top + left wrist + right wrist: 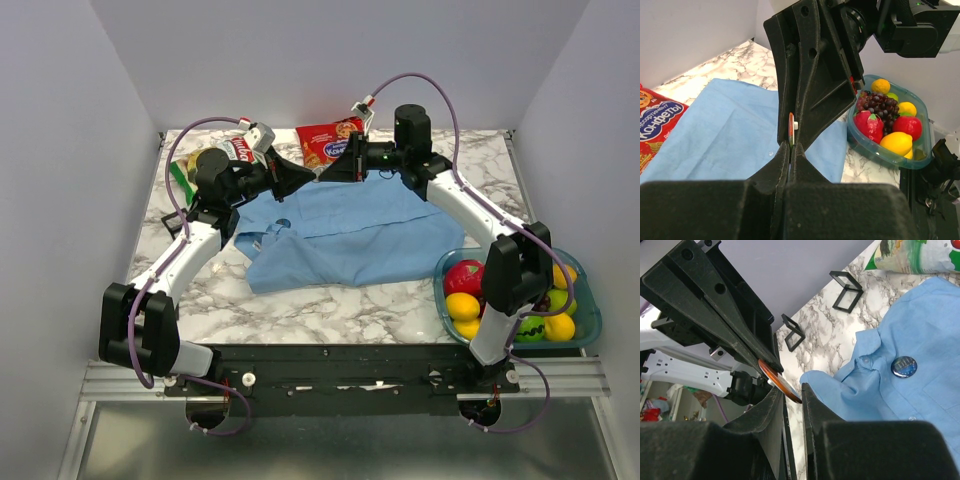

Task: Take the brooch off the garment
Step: Close the brooch, then place the brooch in the brooch box.

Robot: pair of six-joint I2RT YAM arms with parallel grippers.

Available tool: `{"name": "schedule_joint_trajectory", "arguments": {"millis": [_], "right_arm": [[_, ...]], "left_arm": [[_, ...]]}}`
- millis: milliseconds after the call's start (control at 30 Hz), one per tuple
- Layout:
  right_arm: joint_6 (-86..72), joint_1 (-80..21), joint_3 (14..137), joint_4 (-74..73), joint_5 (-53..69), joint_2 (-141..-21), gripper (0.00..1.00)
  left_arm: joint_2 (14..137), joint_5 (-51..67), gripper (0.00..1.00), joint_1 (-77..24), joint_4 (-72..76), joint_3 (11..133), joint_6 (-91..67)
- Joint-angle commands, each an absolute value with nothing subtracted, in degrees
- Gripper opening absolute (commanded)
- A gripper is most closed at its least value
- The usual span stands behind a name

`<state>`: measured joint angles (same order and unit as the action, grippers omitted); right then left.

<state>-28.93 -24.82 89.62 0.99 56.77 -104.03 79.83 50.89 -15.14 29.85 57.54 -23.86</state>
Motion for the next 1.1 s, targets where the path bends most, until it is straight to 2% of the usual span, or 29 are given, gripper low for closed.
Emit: {"name": "schedule_joint_trajectory", "arguments": {"millis": [0, 333, 433, 667, 800, 833, 900, 933, 967, 1033, 1067], "right_arm": [[-27.7, -21.3, 89.7, 0.6, 47.1, -104.2, 0.27], [-26.8, -21.2, 89.7, 0.4, 47.7, -104.0, 0.3], [-25.5, -21.2, 89.3, 2.4, 51.4, -103.6, 0.35], [-13.0, -21.2, 88.4, 1.1, 65.8, -98.4, 0.61], [-5.2, -20.8, 86.8, -4.7, 66.0, -94.5, 0.66], [-4.4, -20.7, 86.3, -5.5, 65.3, -93.2, 0.66], [-1.4, -20.6, 84.6, -7.7, 62.3, -91.6, 0.67], [-0.5, -20.5, 84.1, -8.8, 61.2, -90.2, 0.68], [1.7, -20.5, 83.5, -10.4, 60.2, -89.6, 0.68], [5.1, -20.5, 82.0, -12.1, 56.7, -88.5, 0.69], [5.9, -20.5, 81.7, -13.4, 55.1, -87.7, 0.72]], "left_arm": [[78.5, 56.2, 0.0, -15.9, 30.5, 59.2, -25.7], [78.3, 55.6, 0.0, -15.6, 30.4, 59.0, -25.8], [78.3, 54.1, 0.0, -15.4, 29.8, 58.8, -25.3], [78.0, 50.4, 0.0, -14.5, 24.4, 58.1, -19.9], [78.1, 51.1, 0.0, -12.8, 20.0, 58.5, -15.3], [78.0, 51.9, 0.0, -12.3, 17.4, 59.3, -10.2], [77.1, 53.1, 0.0, -10.0, 3.3, 63.6, -1.0], [76.7, 52.7, 0.0, -9.3, -3.8, 65.5, 14.7], [76.2, 52.0, 0.0, -7.9, -19.0, 67.7, 22.4], [75.2, 46.9, 0.0, -6.5, -33.7, 72.5, 39.3], [74.7, 43.9, 0.0, -5.9, -46.0, 73.6, 53.2]]}}
